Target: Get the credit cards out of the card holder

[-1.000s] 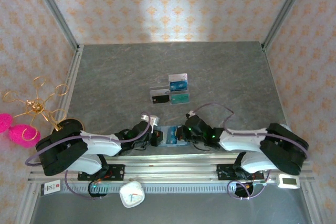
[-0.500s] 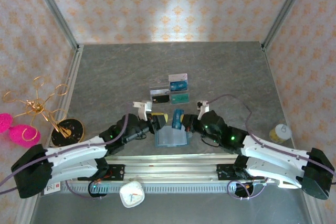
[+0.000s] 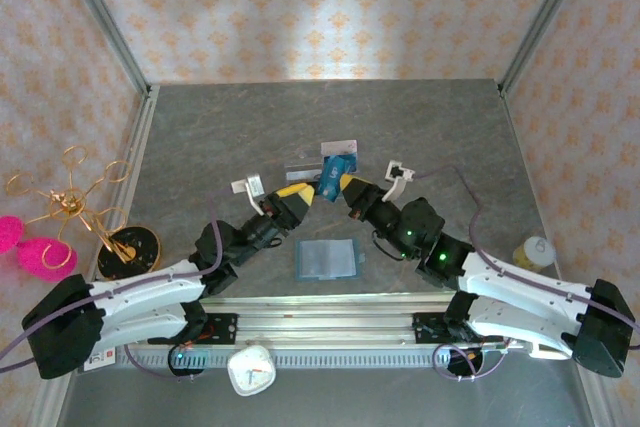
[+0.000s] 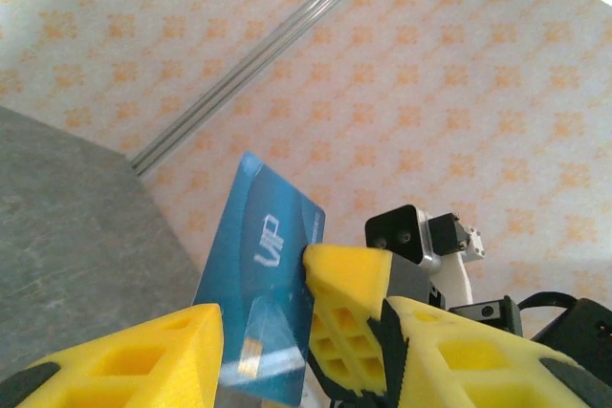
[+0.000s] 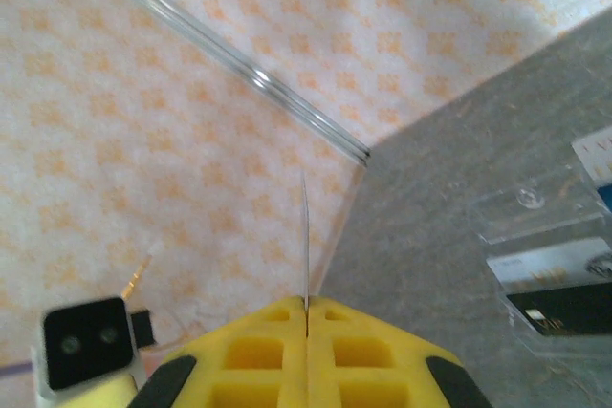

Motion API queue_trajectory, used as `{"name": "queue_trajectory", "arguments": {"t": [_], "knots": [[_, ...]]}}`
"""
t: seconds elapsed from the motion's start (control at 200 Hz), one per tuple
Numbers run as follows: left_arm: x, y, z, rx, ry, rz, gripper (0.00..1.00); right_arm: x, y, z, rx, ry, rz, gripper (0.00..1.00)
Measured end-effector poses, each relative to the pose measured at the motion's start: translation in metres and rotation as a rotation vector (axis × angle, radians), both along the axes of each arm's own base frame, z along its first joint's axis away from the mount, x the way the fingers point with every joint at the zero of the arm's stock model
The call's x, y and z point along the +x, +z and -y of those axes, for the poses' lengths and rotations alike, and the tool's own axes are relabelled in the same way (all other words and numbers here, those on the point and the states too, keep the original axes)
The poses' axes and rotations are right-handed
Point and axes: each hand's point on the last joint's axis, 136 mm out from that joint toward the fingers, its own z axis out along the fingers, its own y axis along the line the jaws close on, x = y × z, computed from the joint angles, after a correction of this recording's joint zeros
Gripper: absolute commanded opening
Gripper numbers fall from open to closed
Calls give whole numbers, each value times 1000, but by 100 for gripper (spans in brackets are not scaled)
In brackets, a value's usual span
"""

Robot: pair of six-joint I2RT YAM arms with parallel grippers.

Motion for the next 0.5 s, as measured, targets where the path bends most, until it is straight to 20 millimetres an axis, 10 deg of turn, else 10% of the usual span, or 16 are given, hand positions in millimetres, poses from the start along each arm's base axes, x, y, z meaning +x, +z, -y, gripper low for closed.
{"name": "queue_trajectory", "arguments": {"t": [0.496], "knots": [[-4,16,-2,-143,-35,40,30,-3,29,-26,101,40,59,0]]}}
